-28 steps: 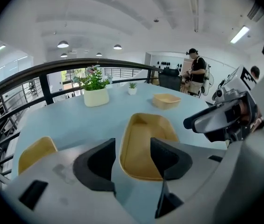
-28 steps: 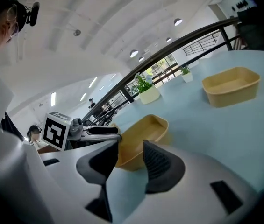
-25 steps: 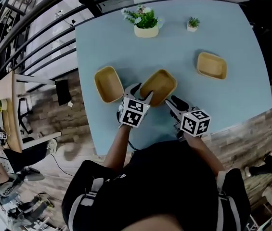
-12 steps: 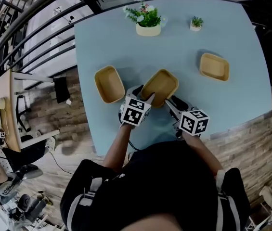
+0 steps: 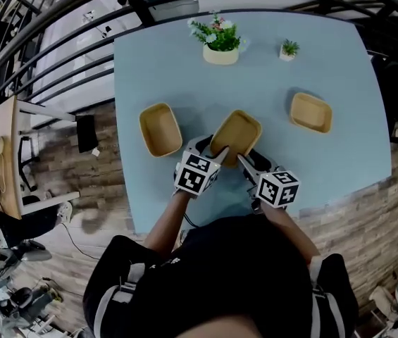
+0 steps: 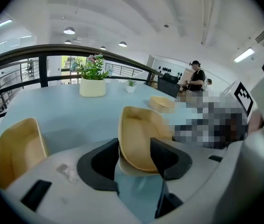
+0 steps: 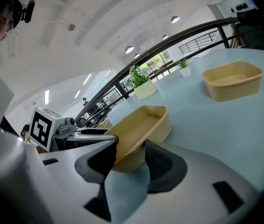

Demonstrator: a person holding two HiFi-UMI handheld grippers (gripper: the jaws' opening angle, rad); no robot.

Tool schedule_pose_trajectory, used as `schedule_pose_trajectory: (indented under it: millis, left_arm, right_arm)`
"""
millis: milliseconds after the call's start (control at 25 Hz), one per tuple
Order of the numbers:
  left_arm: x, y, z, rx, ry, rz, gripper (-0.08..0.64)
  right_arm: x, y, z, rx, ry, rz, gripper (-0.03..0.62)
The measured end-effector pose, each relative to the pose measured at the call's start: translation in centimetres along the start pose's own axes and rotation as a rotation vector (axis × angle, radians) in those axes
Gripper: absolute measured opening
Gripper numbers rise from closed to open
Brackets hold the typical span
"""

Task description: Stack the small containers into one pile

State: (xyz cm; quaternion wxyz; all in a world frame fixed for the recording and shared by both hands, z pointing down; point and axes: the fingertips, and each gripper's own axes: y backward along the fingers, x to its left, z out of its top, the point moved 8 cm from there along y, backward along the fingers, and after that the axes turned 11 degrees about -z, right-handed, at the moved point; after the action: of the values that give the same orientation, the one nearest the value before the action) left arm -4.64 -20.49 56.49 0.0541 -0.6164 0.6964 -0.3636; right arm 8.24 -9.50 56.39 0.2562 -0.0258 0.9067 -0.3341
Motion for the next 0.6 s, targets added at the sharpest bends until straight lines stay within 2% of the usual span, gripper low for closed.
schedule_pose_trajectory:
  millis: [280, 600]
  left_arm:
    - [-1.6, 1.0, 1.3, -0.071, -0.021, -0.018, 0.213]
    - [-3.2, 2.4, 0.6, -0.105, -0.040, -0.023, 0.213]
  right_arm:
    - [0.2, 1.6, 0.8, -0.045, 0.010, -0.003, 0.198]
    - [1.4, 3.0, 0.7, -0.094, 0.063, -0.043, 0.198]
